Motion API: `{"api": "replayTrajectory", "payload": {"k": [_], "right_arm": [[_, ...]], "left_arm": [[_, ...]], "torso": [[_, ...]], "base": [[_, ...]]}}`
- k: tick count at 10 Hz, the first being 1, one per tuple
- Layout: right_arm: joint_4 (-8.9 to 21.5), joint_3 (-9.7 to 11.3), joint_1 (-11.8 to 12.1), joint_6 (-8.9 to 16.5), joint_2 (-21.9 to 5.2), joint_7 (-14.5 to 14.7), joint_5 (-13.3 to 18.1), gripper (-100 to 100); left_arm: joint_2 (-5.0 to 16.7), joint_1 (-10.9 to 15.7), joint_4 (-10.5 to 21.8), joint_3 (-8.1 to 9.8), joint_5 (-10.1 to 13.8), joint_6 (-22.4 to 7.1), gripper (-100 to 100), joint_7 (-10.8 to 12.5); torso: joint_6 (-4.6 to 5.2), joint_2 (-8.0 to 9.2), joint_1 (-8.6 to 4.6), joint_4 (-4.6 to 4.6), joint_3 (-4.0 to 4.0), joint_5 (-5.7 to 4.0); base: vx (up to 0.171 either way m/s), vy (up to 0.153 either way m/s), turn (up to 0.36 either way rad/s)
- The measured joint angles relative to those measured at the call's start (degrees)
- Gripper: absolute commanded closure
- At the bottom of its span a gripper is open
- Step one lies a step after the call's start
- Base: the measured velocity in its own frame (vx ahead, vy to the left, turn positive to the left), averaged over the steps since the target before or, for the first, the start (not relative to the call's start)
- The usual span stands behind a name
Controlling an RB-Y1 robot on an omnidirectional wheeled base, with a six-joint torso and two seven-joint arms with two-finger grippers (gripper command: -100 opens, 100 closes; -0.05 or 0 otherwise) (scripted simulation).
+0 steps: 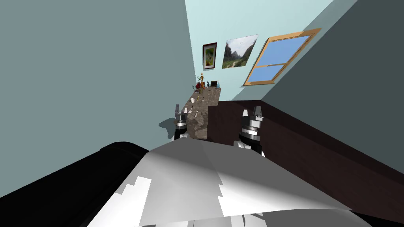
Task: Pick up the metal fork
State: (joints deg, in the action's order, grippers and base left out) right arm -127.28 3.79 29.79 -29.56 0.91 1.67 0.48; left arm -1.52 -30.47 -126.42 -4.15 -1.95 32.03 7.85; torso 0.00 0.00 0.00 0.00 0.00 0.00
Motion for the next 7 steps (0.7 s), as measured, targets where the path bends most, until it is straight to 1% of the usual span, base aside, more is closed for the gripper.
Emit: {"api": "replayTrajectory", "payload": {"k": [1,3,4,6,7], "right_arm": [[0.0,0.0,-0.01,0.0,0.0,0.0,0.0,0],[0.0,0.0,-0.01,0.0,0.0,0.0,0.0,0],[0.0,0.0,-0.01,0.0,0.0,0.0,0.0,0],[0.0,0.0,-0.01,0.0,0.0,0.0,0.0,0],[0.0,0.0,-0.01,0.0,0.0,0.0,0.0,0]], "left_arm": [[1.43,-0.56,0.13,0.28,-0.13,0.33,-100,-0.58],[4.41,-2.23,0.23,0.75,-0.67,1.18,-100,-2.57],[5.94,-3.47,0.31,1.0,-1.06,1.74,-100,-3.74],[9.6,-5.66,0.92,2.33,-1.82,2.63,-100,-6.24],[11.47,-7.25,1.13,2.87,-2.44,3.13,-100,-7.73]], "torso": [[0.02,0.04,0.04,0.0,0.02,0.0],[0.01,0.09,0.09,0.02,0.05,0.02],[0.01,0.09,0.08,0.02,0.05,0.02],[0.02,0.09,0.06,0.02,0.05,0.01],[0.02,0.08,0.06,0.02,0.05,0.01]], "base": [[-0.017,0.015,-0.211],[-0.018,0.015,-0.209],[-0.017,0.006,-0.27],[-0.015,0.004,-0.309],[-0.01,-0.001,-0.423]]}}
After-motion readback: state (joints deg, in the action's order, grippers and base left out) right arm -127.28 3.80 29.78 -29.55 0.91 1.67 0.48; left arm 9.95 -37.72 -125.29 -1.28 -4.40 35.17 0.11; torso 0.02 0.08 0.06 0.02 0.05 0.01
